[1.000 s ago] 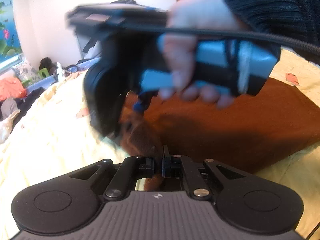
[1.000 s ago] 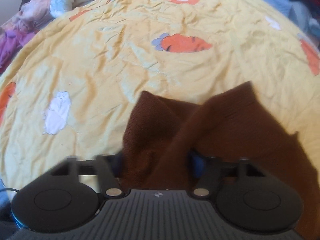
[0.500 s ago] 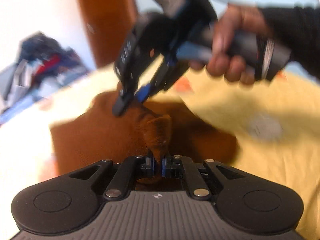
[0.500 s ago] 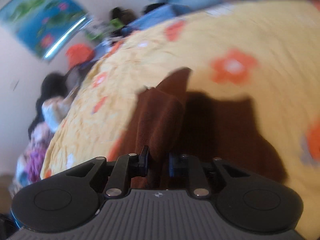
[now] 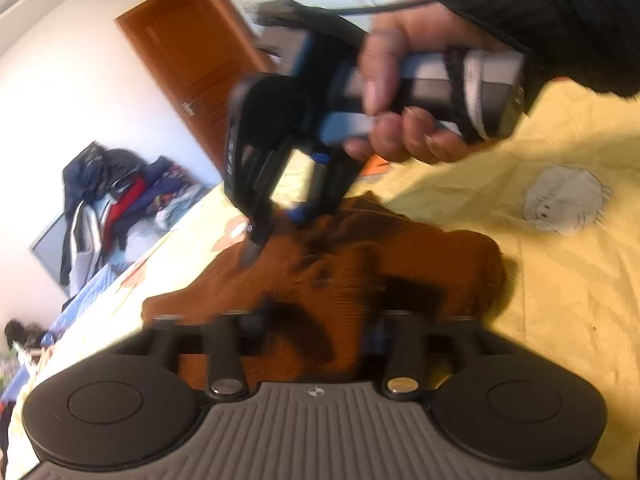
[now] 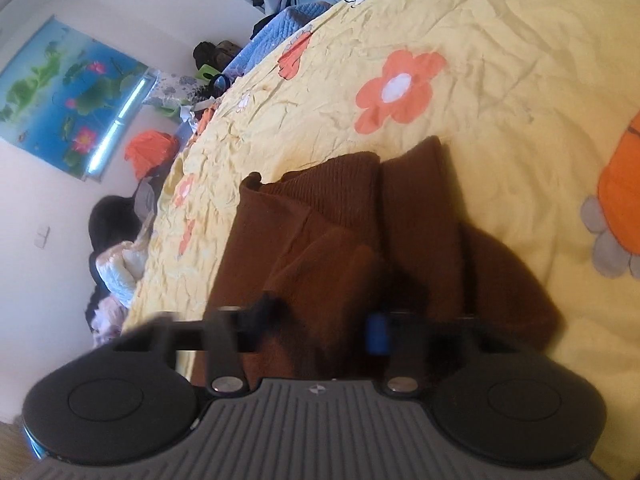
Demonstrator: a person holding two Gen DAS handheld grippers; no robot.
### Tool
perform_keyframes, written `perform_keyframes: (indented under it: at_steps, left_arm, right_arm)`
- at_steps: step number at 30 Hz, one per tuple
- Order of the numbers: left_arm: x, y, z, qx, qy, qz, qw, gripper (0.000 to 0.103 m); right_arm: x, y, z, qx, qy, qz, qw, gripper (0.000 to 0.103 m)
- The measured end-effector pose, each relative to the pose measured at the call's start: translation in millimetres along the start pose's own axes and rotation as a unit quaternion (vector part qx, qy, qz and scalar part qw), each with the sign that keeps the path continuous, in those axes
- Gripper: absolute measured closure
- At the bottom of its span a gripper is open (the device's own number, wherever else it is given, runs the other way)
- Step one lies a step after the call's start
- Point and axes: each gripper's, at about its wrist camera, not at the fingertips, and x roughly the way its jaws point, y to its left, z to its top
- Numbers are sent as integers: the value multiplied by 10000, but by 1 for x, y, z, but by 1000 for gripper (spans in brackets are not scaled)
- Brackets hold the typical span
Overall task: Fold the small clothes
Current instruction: 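Fold the held sweater part over with both grippers, then open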
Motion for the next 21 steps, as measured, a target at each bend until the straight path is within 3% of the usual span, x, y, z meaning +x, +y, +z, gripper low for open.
perform_keyframes:
  at_steps: [6,10,11,13,14,15,16,17,18,20,21]
  left_arm:
    - [-22,-4,16,-39,-508,-374,9980,94]
    - [-6,-15,7,-1,-135,-661,9977,91]
    - [-11,-12,3,-61,-247,-612,9978,90]
    - [-26,0,2,-116,-364,-761,9964,85]
    - [-40,8,-1,-224,-450,-889,9948,83]
    - [-53,24,-5,-438,-591,-1007,9922,71]
    - [-64,41,-13,-693,-751,-1125,9884,43]
    - [-74,59,-22,-948,-861,-1167,9849,24]
    - [-78,80,-31,-1218,-945,-1088,9820,0]
    - [-80,114,-50,-1799,-990,-945,9741,0]
    - [-71,132,-56,-2094,-761,-869,9710,0]
  right_arm:
    - [-56,19,-11,-704,-630,-11,9955,86]
    - [-55,-21,-20,-214,-535,-572,9967,86]
    - [-50,-30,-24,-90,-497,-567,9971,85]
    - [-55,-37,-30,212,-809,-295,9961,67]
    - [-61,-37,-32,338,-992,-160,9944,39]
    - [-71,-36,-34,380,-1249,-72,9914,9]
    - [-80,-34,-36,375,-1554,-97,9871,1]
    - [-90,-33,-38,335,-1841,-174,9822,0]
    - [-94,-33,-37,328,-1905,-218,9809,0]
    - [-90,-39,-33,436,-1634,-326,9851,1]
    - [-82,-40,-31,418,-1473,-433,9873,3]
